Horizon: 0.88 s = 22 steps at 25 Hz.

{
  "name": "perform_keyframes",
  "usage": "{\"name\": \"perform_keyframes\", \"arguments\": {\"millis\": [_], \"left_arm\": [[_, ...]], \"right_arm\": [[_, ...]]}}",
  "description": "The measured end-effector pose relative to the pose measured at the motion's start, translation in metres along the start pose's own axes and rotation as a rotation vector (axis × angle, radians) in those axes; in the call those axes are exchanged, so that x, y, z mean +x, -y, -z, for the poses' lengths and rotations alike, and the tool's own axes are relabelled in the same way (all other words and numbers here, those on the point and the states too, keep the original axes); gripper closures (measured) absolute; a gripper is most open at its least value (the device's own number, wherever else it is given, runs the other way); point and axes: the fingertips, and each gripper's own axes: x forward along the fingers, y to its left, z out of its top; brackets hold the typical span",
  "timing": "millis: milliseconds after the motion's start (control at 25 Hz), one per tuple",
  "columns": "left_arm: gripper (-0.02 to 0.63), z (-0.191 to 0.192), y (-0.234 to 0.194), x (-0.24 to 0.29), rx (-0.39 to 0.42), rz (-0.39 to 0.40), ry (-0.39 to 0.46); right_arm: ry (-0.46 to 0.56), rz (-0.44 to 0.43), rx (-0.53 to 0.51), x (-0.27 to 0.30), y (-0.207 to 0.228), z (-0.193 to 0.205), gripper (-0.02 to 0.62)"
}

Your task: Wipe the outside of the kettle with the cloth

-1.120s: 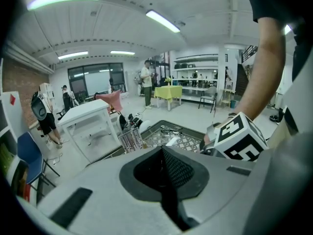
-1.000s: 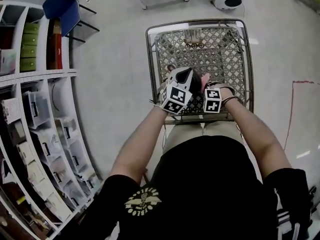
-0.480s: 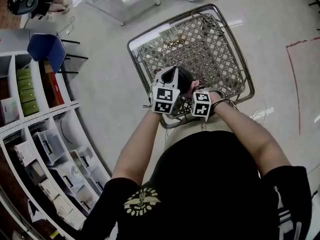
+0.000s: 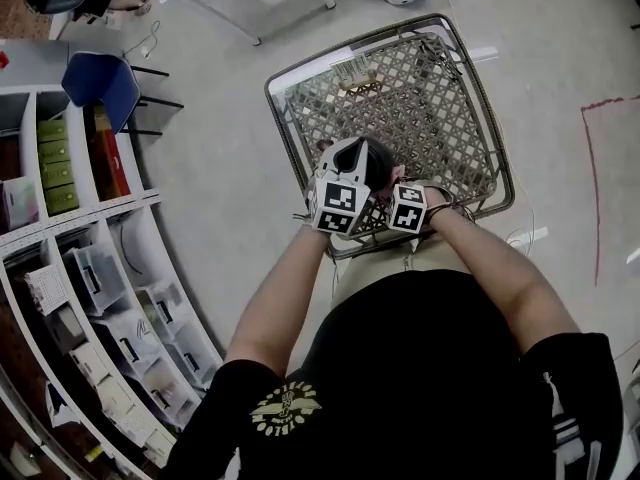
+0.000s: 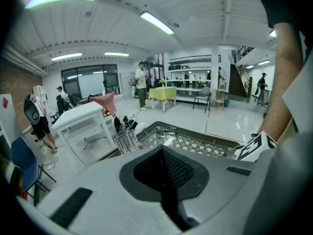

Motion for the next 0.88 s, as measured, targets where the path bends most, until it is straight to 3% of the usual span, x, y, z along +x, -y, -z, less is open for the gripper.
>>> {"name": "perform_keyframes", "arguments": {"millis": [400,680,880], "left_arm": [[0.598,-0.001,-0.004,0.001,0.004,-0.059,0.004],[0.598,-0.002,-0.007,0.001,-0.012,-0.103,-0.006],[0.598,-0.004,-0.012,-0.002,-0.013,-0.157,0.002]], "right_arm": [[-0.141,-0.027,-0.128,0.015,0.054,0.040,0.568],[-0.197,0.032,-0.336,0.005,0.119,0.028,0.568],[-0.210,0.029,-0.588,0.008,0.142,0.000,0.568]]}}
